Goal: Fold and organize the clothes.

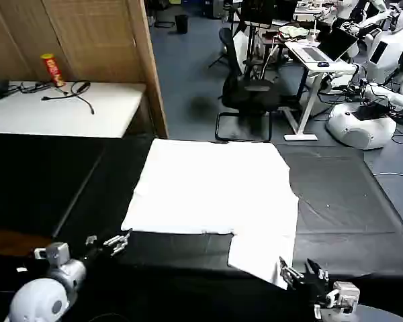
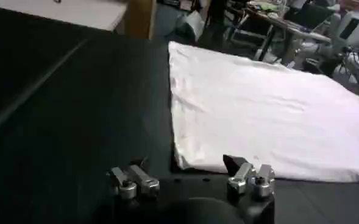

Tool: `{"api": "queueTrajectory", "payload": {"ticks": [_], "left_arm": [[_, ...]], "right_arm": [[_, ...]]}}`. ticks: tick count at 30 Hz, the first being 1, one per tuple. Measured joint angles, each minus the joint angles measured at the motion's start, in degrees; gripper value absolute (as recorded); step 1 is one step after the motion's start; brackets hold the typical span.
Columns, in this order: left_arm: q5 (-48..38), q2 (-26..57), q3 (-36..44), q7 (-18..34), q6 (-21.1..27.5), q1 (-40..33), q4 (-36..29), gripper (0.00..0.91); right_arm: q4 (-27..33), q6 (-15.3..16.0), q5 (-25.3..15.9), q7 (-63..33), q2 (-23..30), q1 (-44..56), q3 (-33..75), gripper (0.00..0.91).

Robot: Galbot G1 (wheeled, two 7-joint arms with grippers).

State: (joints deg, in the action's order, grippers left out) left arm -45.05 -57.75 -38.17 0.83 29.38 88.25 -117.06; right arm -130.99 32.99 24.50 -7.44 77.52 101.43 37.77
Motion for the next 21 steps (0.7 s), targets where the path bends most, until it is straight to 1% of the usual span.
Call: {"api": "queueTrajectory", "payload": {"ticks": [1,4,5,6,7,8,9,10,11,12,13,16,21], "left_arm": [[0.88,-0.04,0.21,-0.43,-0.54,-0.16,0.09,0.878],[2.14,-0.24,0.69,-0.8,0.11,-0.68,0.09,0.878],[2.66,-0.38,0.86,-0.84,-0.23,-0.84,0.24,0.878],[2.91,-0.55,1.05,-0.75,-0.64,-1.0,0.53,0.878],[3.04,-0.72,1.22,-0.67,-0.91,-1.13,0.77,0.878],[3.28,-0.88,1.4,-0.65,-1.06,-1.29,1.08,0.439],[3.42,-0.97,1.56,-0.58,-1.18,-1.44,1.3,0.244],[3.61,-1.01,1.82,-0.59,-1.28,-1.61,1.61,0.059],[3.7,-1.03,2.06,-0.59,-1.45,-1.72,1.99,0.0],[3.77,-1.13,2.25,-0.57,-1.52,-1.8,2.35,0.0],[3.92,-1.29,2.4,-0.57,-1.6,-1.87,2.72,0.0],[4.18,-1.54,2.8,-0.63,-2.21,-1.97,3.55,0.0],[4.38,-1.72,3.05,-0.67,-2.49,-2.13,4.43,0.0]], "right_arm": [[0.1,-0.15,-0.48,0.01,0.09,-0.03,-0.14,0.878],[0.78,-0.88,-2.24,0.09,0.51,-0.17,-0.7,0.878],[1.04,-1.04,-2.8,0.18,0.66,-0.22,-0.88,0.761],[1.27,-1.14,-3.46,0.37,0.81,-0.28,-1.07,0.673],[1.46,-1.16,-3.86,0.53,0.86,-0.28,-1.18,0.644],[1.66,-1.13,-4.06,0.56,0.9,-0.27,-1.28,0.497],[1.84,-1.07,-4.18,0.56,0.96,-0.28,-1.38,0.439],[2.0,-1.05,-4.25,0.55,0.97,-0.28,-1.4,0.293],[2.16,-1.08,-4.31,0.55,0.99,-0.3,-1.41,0.234],[2.35,-1.12,-4.45,0.56,1.05,-0.32,-1.52,0.156],[2.48,-1.15,-4.62,0.57,1.14,-0.32,-1.7,0.098],[2.75,-1.18,-5.38,0.58,1.52,-0.25,-2.33,0.059],[2.34,-1.31,-6.25,0.24,2.11,0.3,-3.21,0.029]]}}
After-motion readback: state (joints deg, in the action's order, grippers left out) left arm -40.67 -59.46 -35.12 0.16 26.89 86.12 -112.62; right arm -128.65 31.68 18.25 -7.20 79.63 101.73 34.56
